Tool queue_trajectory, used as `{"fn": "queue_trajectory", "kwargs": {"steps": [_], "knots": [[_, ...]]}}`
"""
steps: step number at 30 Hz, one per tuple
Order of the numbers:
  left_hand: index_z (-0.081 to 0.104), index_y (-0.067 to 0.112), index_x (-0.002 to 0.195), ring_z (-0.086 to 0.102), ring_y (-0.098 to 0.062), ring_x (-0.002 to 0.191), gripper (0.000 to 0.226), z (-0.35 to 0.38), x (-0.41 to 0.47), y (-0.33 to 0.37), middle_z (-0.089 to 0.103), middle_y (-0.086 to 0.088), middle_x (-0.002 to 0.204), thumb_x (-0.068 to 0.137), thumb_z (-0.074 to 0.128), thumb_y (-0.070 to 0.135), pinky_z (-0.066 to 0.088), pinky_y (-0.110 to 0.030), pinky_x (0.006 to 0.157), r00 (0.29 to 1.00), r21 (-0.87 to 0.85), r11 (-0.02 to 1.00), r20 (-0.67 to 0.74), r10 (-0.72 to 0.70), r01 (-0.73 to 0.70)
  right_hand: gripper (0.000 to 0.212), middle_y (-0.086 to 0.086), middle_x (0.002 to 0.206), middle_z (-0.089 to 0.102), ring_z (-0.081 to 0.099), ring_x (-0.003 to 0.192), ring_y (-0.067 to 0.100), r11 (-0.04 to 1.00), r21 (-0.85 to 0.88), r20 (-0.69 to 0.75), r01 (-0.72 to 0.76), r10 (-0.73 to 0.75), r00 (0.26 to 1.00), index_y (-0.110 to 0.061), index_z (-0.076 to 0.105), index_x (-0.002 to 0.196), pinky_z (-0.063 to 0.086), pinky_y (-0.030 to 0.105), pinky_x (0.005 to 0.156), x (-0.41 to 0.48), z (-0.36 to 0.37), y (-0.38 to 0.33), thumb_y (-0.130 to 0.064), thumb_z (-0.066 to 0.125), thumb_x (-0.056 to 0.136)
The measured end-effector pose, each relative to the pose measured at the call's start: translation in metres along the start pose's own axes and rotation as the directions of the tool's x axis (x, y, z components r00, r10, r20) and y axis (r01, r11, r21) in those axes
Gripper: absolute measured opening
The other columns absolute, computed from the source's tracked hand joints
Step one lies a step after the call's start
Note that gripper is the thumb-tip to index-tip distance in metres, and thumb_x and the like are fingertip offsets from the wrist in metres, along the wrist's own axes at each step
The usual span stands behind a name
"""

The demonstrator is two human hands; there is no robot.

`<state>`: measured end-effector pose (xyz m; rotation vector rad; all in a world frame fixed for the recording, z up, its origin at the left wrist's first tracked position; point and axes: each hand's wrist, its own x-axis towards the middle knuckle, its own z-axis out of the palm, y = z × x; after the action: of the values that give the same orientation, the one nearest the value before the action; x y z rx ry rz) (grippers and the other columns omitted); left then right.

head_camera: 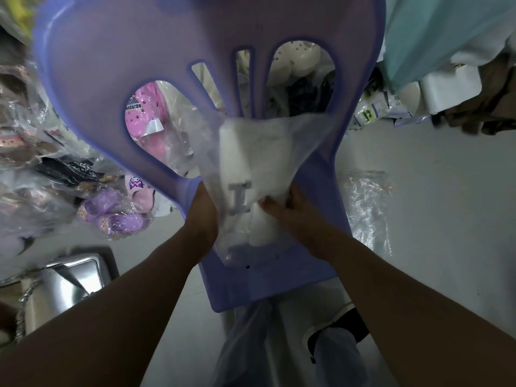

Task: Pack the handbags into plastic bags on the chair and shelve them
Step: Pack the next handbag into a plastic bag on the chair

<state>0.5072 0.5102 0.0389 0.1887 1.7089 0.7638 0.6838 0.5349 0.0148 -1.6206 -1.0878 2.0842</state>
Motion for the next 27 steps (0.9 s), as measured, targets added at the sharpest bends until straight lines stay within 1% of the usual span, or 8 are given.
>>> {"fn": "queue_trajectory", "kwargs": {"steps": [4,7,10,13,18,22,25,27], "knots": [[0.065,0.017,0.125,0.064,-0.025,0.113,0.061,-0.003,-0.017,0.002,0.071,-0.013,0.117,0.095,0.040,0.064,0.048,-0.049,0.104,0.998,-0.121,0.992,0.046,-0.038,0.043,0.063,-0.009,0.124,0.068,0.069,0.107,0.013,0.993,0.085,-0.022,-0.078,0.080,0.997,-0.037,0.048,0.135,0.057,0.043,0.095,-0.009,0.002,-0.009,-0.065,0.066,0.082],[0.060,0.021,0.125,0.066,-0.018,0.103,0.054,-0.004,-0.027,0.000,0.071,-0.005,0.108,0.097,0.041,0.063,0.051,-0.039,0.096,0.989,-0.134,0.986,0.121,-0.085,0.101,0.058,-0.001,0.113,0.073,0.074,0.090,0.015,0.968,0.155,-0.004,-0.199,0.202,0.979,-0.024,0.052,0.136,0.061,0.030,0.071,-0.016,0.003,-0.021,-0.061,0.057,0.092],[0.062,0.019,0.123,0.067,-0.021,0.097,0.037,0.004,-0.039,0.002,0.073,-0.005,0.102,0.102,0.048,0.046,0.058,-0.031,0.076,0.998,-0.201,0.978,0.052,-0.042,0.051,0.039,0.000,0.065,0.070,0.064,0.049,0.010,0.949,0.180,0.079,-0.257,0.247,0.966,-0.010,0.064,0.106,0.049,0.019,0.045,-0.025,0.001,-0.040,-0.042,0.043,0.105],[0.068,0.024,0.115,0.070,-0.024,0.100,0.057,0.007,-0.051,0.014,0.075,-0.004,0.108,0.079,0.060,0.067,0.059,-0.034,0.076,0.996,-0.231,0.972,0.089,-0.019,0.040,0.046,-0.005,0.044,0.056,0.051,0.034,0.006,0.936,0.269,0.101,-0.228,0.208,0.973,-0.016,0.058,0.074,0.038,0.014,0.036,-0.028,-0.002,-0.061,-0.032,0.031,0.108],[0.068,0.024,0.115,0.059,-0.014,0.049,0.065,-0.001,-0.058,0.032,0.066,-0.004,0.078,0.081,0.053,0.078,0.043,-0.021,0.042,0.993,-0.101,0.990,-0.075,0.094,-0.101,0.047,0.006,0.074,0.071,0.067,0.059,0.019,0.906,0.383,-0.024,-0.179,0.203,0.979,-0.011,0.070,0.107,0.057,0.026,0.054,-0.023,-0.016,-0.091,-0.051,0.047,0.100],[0.064,0.018,0.104,0.057,-0.016,0.059,0.070,-0.005,-0.057,0.047,0.066,-0.003,0.079,0.066,0.068,0.077,0.047,-0.030,0.056,0.861,-0.008,0.931,-0.383,0.335,-0.366,0.093,0.009,0.123,0.071,0.075,0.095,0.028,0.921,0.367,-0.127,-0.130,0.189,0.974,-0.022,0.061,0.131,0.058,0.058,0.085,-0.029,-0.027,-0.112,-0.078,0.077,0.059],[0.063,0.027,0.081,0.056,-0.019,0.061,0.055,-0.004,-0.061,0.056,0.063,0.000,0.070,0.062,0.071,0.078,0.050,-0.040,0.066,0.788,-0.030,0.902,-0.500,0.360,-0.431,0.062,0.002,0.123,0.067,0.071,0.078,0.000,0.976,0.216,-0.134,0.004,0.026,0.991,-0.015,0.055,0.132,0.059,0.022,0.062,-0.041,-0.039,-0.131,-0.048,0.077,0.084],[0.060,0.025,0.070,0.053,-0.019,0.059,0.046,-0.001,-0.062,0.060,0.058,-0.002,0.065,0.068,0.074,0.069,0.053,-0.042,0.067,0.743,-0.016,0.889,-0.557,0.372,-0.457,0.050,0.004,0.118,0.067,0.068,0.079,0.003,0.965,0.236,-0.198,0.114,-0.067,0.978,-0.008,0.056,0.134,0.058,0.020,0.066,-0.039,-0.045,-0.134,-0.032,0.071,0.092]]}}
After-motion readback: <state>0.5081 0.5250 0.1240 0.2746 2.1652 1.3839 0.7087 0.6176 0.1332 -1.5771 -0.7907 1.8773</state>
